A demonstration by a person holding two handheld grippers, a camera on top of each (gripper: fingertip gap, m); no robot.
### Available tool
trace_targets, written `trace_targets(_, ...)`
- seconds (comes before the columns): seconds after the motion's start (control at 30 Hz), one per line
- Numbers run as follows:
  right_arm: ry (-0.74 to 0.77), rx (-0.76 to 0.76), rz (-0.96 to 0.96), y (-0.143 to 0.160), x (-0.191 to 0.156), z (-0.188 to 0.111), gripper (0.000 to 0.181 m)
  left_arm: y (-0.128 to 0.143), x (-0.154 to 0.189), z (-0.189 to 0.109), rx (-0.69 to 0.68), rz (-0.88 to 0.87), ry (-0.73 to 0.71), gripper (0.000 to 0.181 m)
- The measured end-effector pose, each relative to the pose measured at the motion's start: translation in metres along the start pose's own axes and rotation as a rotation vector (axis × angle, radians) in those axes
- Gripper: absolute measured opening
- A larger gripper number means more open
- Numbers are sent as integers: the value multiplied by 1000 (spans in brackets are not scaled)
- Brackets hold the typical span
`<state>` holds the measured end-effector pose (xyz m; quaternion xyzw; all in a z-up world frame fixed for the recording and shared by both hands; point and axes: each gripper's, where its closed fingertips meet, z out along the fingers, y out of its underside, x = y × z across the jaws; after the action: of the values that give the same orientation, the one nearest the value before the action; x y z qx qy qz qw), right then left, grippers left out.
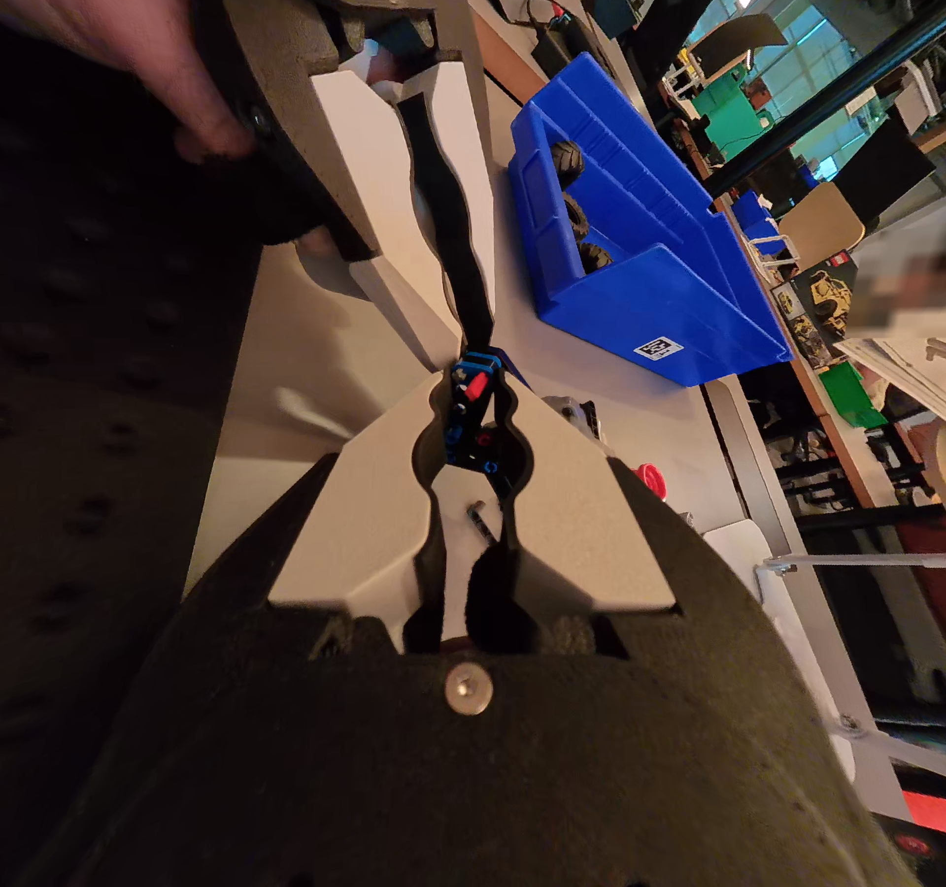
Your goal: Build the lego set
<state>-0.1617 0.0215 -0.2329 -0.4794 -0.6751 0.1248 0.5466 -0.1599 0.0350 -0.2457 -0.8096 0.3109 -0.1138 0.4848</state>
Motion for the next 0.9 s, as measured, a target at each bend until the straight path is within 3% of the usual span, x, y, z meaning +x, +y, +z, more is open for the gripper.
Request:
trace_targets(0.37, -64, 76, 5, -4, -4, -8, 13, 2, 7, -4, -4, 42, 68, 15)
trace_targets(0.43, -78, 111, 67, -6, 1, -10, 13, -6, 5, -8, 31, 61, 33, 14)
trace_targets(0.6, -48, 71, 68, -5, 5, -9, 17, -6, 0, -5, -30, 128, -83, 13)
trace_targets(0.9, -67, 18, 145, 7, 2, -2, 19, -6, 3, -5, -12, 118, -97, 14)
